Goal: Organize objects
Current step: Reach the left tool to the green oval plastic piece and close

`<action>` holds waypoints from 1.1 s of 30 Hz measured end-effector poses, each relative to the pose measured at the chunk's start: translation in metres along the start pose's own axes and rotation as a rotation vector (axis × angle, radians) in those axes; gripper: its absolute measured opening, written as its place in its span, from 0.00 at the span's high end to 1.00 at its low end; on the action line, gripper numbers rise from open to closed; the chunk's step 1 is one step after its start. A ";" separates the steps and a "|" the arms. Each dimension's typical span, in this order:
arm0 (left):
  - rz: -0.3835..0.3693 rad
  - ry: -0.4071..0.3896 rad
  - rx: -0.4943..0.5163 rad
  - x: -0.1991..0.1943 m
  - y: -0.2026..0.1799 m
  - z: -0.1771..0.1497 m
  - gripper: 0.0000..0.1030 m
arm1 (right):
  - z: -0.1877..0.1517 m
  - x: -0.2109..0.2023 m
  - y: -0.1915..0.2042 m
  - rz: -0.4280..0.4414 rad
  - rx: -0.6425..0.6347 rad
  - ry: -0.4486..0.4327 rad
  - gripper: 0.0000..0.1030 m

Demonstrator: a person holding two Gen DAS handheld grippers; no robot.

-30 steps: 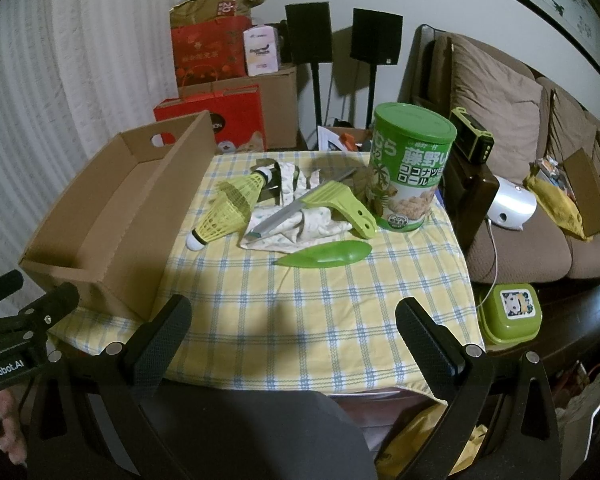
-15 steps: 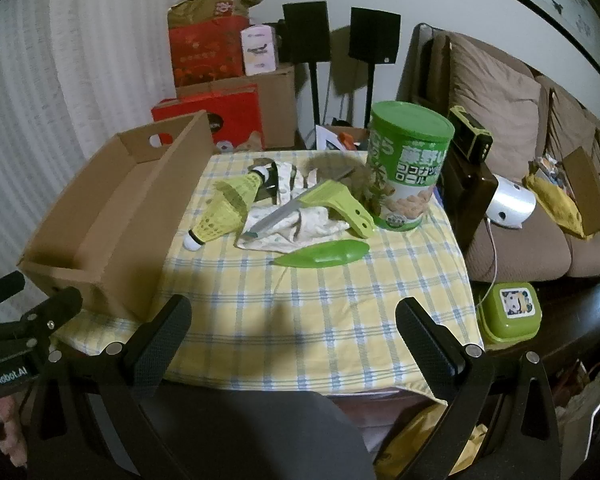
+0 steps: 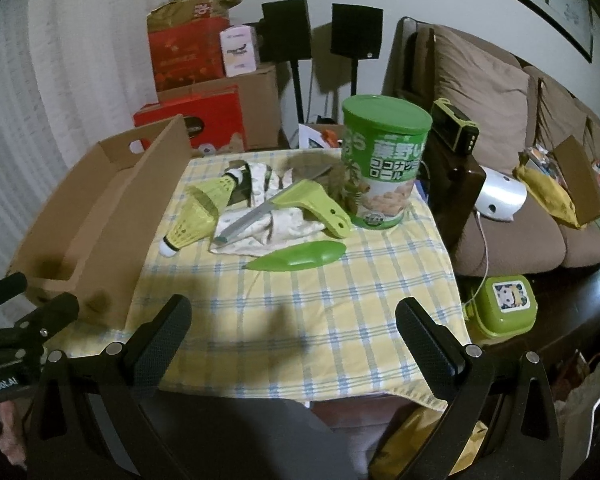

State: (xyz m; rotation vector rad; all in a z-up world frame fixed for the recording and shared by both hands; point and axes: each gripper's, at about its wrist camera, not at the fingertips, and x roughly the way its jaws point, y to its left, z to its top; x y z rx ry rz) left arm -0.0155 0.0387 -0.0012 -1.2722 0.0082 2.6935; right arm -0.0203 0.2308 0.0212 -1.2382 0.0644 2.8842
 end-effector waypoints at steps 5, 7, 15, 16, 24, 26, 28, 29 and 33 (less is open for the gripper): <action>-0.038 0.003 -0.010 0.007 -0.003 0.004 0.00 | 0.000 0.007 -0.015 -0.019 0.017 0.008 0.00; -0.050 0.006 -0.011 0.012 -0.006 0.005 0.00 | -0.001 0.010 -0.022 -0.020 0.028 0.011 0.00; -0.084 0.027 0.011 0.028 -0.021 0.010 0.00 | -0.002 0.024 -0.050 -0.002 0.069 0.025 0.00; -0.090 0.030 0.013 0.030 -0.023 0.011 0.01 | -0.002 0.027 -0.053 0.001 0.074 0.028 0.00; -0.133 0.044 0.027 0.048 -0.038 0.021 0.02 | -0.003 0.046 -0.064 0.012 0.078 0.054 0.00; -0.146 0.046 0.049 0.051 -0.045 0.021 0.04 | -0.004 0.050 -0.066 0.004 0.075 0.063 0.00; -0.153 0.035 0.082 0.052 -0.053 0.020 0.04 | -0.006 0.054 -0.069 0.001 0.077 0.070 0.00; -0.161 0.030 0.103 0.052 -0.058 0.019 0.04 | -0.007 0.055 -0.072 -0.002 0.080 0.074 0.00; -0.190 0.039 0.167 0.061 -0.076 0.016 0.05 | -0.010 0.057 -0.084 -0.002 0.101 0.080 0.00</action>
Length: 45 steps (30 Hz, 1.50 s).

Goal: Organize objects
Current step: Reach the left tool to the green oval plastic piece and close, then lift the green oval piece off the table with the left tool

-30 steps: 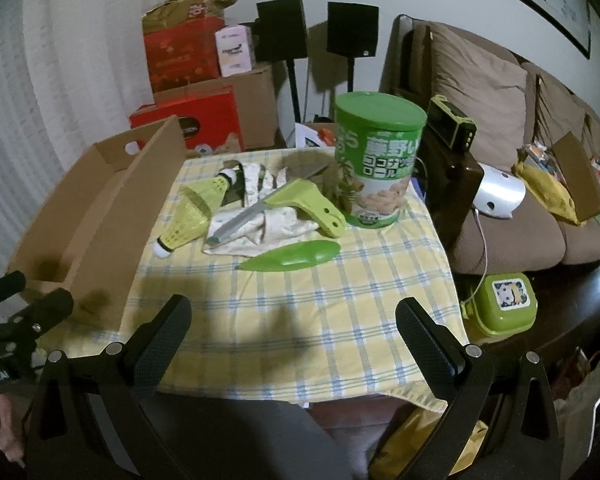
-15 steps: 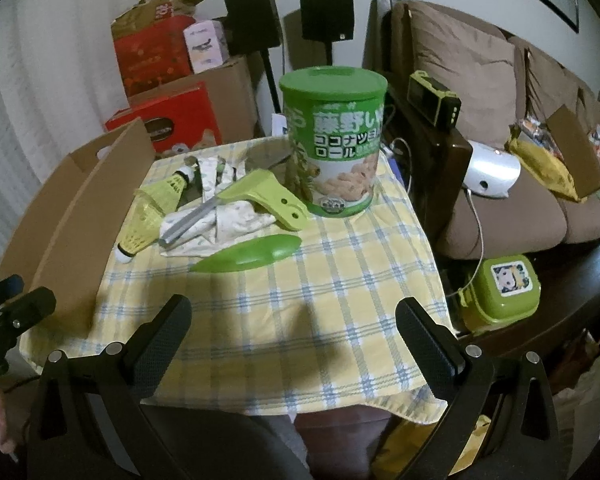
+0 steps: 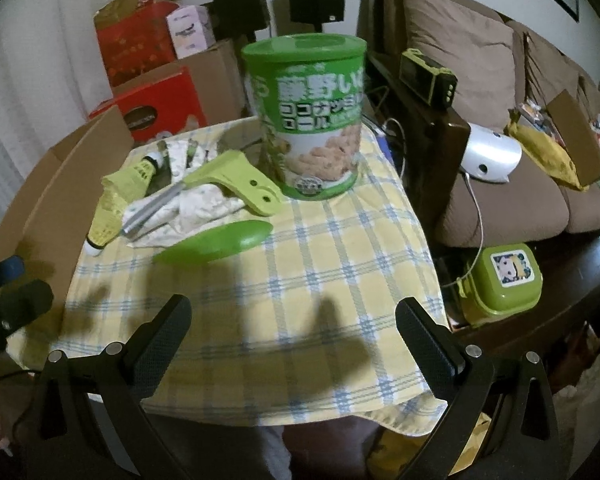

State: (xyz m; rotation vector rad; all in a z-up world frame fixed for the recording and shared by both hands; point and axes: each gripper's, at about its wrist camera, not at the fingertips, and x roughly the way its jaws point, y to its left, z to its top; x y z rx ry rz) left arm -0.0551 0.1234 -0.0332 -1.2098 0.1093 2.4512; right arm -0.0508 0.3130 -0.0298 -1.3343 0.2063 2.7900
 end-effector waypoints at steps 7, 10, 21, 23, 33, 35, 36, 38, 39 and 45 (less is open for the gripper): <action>-0.051 0.040 0.047 0.026 -0.016 0.006 0.11 | -0.003 -0.003 -0.019 -0.002 0.036 0.000 0.00; -0.047 0.045 0.106 0.037 -0.028 0.010 0.22 | -0.004 -0.003 -0.023 0.002 0.046 0.000 0.00; -0.132 0.123 0.200 0.079 -0.050 0.021 0.47 | -0.006 -0.001 -0.031 0.034 0.067 0.009 0.00; -0.140 0.141 0.201 0.089 -0.051 0.025 0.49 | -0.006 -0.002 -0.032 0.038 0.069 0.008 0.00; -0.080 0.189 0.243 0.118 -0.059 0.033 0.48 | -0.008 0.000 -0.037 0.051 0.078 0.012 0.00; -0.076 0.191 0.246 0.121 -0.059 0.034 0.48 | -0.009 0.001 -0.037 0.052 0.078 0.016 0.00; -0.079 0.191 0.247 0.122 -0.059 0.035 0.48 | -0.009 0.001 -0.038 0.053 0.078 0.017 0.00; -0.086 0.197 0.248 0.124 -0.059 0.036 0.48 | -0.009 0.002 -0.038 0.055 0.079 0.021 0.00; -0.088 0.201 0.250 0.127 -0.059 0.035 0.48 | -0.010 0.003 -0.039 0.057 0.081 0.023 0.00; -0.070 0.191 0.312 0.129 -0.066 0.030 0.56 | -0.010 0.003 -0.041 0.060 0.083 0.027 0.00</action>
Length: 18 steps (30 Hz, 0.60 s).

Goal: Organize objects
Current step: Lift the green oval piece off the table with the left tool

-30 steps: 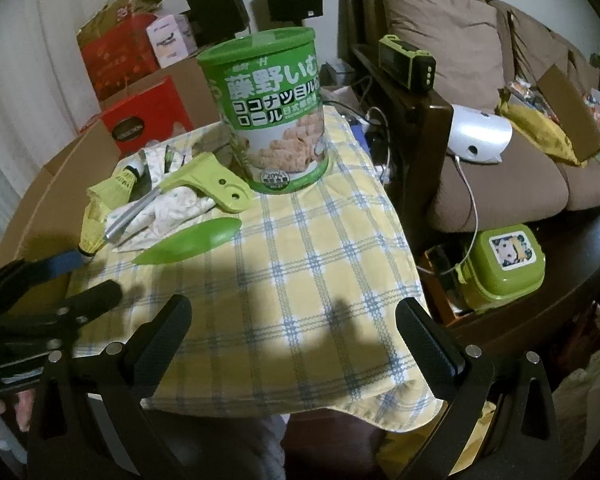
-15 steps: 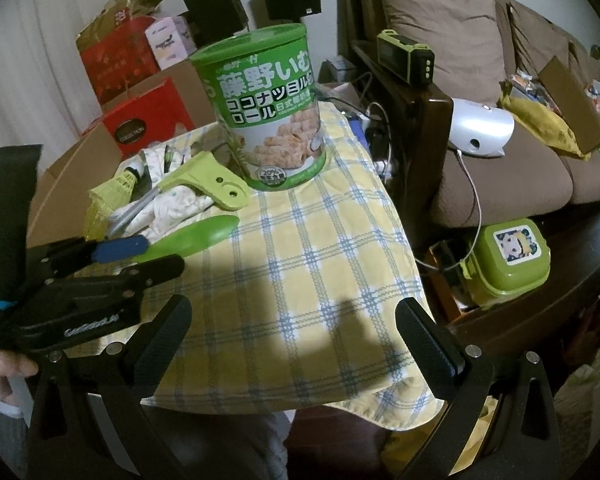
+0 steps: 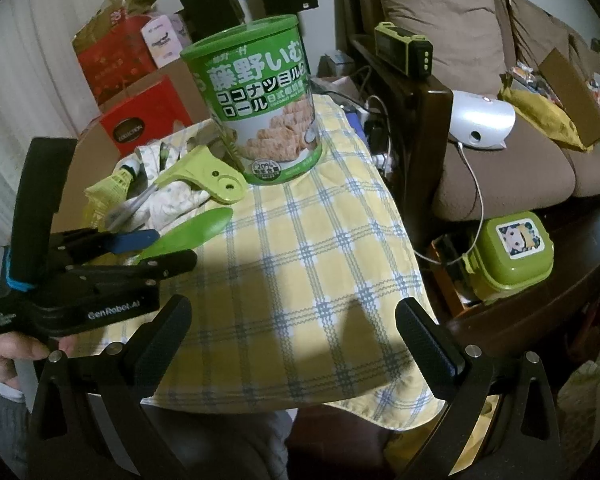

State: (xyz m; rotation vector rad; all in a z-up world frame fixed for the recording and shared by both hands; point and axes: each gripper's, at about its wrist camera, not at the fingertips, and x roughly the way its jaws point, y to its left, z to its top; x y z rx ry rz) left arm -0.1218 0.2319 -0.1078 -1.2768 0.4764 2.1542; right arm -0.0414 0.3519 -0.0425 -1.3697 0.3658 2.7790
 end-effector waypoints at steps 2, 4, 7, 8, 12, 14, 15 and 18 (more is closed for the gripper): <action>0.001 -0.009 0.014 -0.002 -0.003 -0.002 0.66 | 0.000 0.000 0.000 0.001 0.000 0.002 0.00; 0.009 -0.012 0.018 -0.003 -0.005 -0.003 0.70 | 0.000 0.001 0.000 0.002 -0.001 0.005 0.00; 0.012 -0.017 0.019 -0.004 -0.007 -0.005 0.72 | -0.001 0.001 0.001 0.008 -0.005 0.009 0.00; 0.008 -0.018 0.022 -0.004 -0.007 -0.006 0.72 | -0.001 0.000 0.002 0.008 -0.006 0.009 0.00; -0.040 -0.014 0.016 -0.009 -0.012 -0.011 0.76 | 0.000 0.000 0.002 0.018 -0.020 0.009 0.00; -0.041 -0.025 0.011 -0.013 -0.013 -0.012 0.76 | 0.000 -0.001 0.002 0.017 -0.018 0.008 0.00; -0.050 -0.031 0.004 -0.016 -0.014 -0.014 0.76 | 0.000 -0.002 0.002 0.018 -0.018 0.007 0.00; -0.062 -0.046 -0.022 -0.026 -0.012 -0.017 0.77 | 0.001 -0.003 0.003 0.019 -0.020 0.005 0.00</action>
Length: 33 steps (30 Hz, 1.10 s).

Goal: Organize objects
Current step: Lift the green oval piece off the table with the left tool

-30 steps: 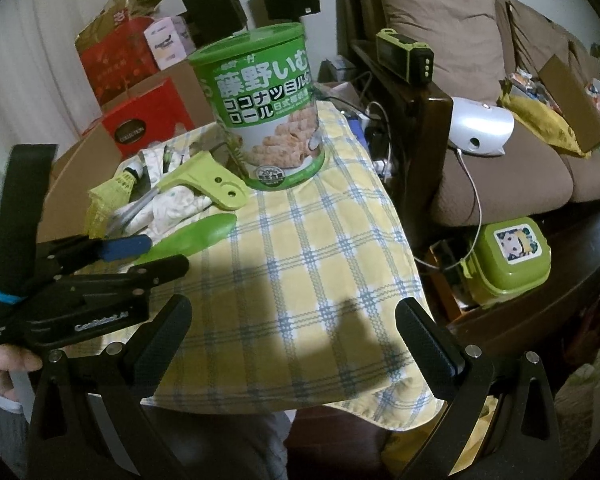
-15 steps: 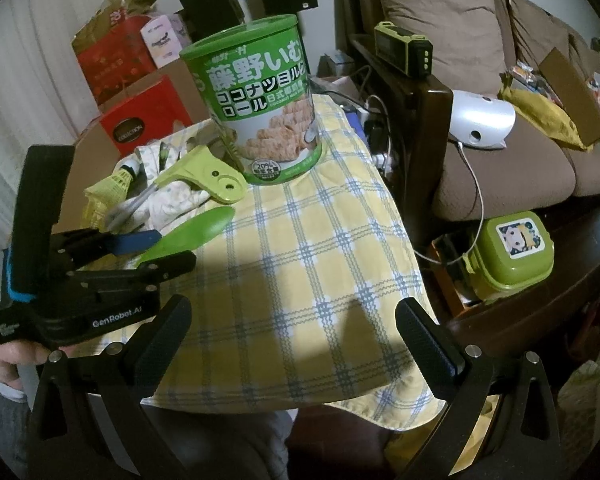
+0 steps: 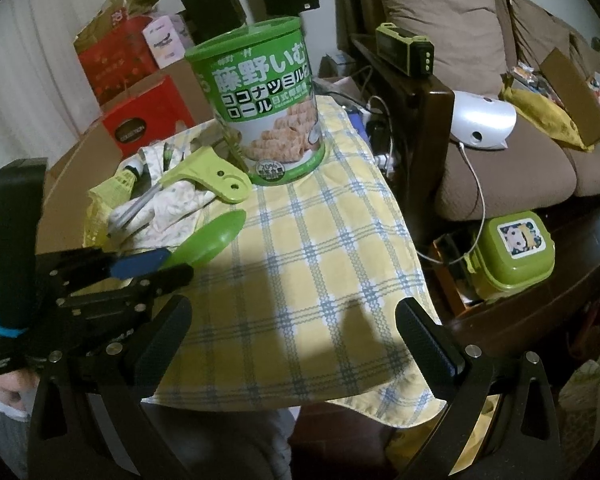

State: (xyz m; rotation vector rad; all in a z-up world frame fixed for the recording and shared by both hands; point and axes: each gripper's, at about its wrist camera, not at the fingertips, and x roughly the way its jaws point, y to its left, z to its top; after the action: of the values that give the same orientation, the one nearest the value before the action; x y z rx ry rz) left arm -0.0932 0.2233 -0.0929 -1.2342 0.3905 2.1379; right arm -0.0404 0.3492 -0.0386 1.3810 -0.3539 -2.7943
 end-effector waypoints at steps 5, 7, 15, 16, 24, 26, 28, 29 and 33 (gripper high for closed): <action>-0.011 -0.035 -0.068 -0.025 0.009 -0.006 0.77 | 0.001 -0.005 0.003 0.010 -0.001 -0.007 0.00; -0.019 -0.053 -0.095 -0.037 0.014 -0.009 0.77 | 0.001 -0.007 0.005 0.014 -0.005 -0.008 0.00; -0.018 -0.136 -0.182 -0.086 0.040 -0.026 0.77 | 0.002 -0.011 0.022 0.033 -0.036 -0.013 0.00; -0.020 -0.148 -0.196 -0.093 0.043 -0.028 0.77 | 0.002 -0.012 0.024 0.036 -0.039 -0.014 0.00; -0.006 -0.256 -0.297 -0.149 0.074 -0.047 0.77 | 0.003 -0.012 0.040 0.055 -0.079 -0.017 0.00; -0.004 -0.277 -0.313 -0.160 0.080 -0.051 0.77 | 0.004 -0.012 0.044 0.062 -0.087 -0.017 0.00; 0.001 -0.298 -0.332 -0.171 0.088 -0.055 0.77 | 0.006 -0.012 0.048 0.074 -0.096 -0.020 0.01; 0.007 -0.310 -0.342 -0.178 0.093 -0.057 0.77 | 0.007 -0.012 0.051 0.078 -0.101 -0.022 0.01; 0.025 -0.343 -0.379 -0.196 0.107 -0.067 0.77 | 0.011 -0.013 0.063 0.092 -0.126 -0.029 0.01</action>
State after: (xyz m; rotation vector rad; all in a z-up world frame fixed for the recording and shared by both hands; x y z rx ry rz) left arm -0.0479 0.0332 0.0338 -1.0248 -0.1549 2.4622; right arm -0.0471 0.2918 -0.0089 1.2658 -0.2309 -2.7131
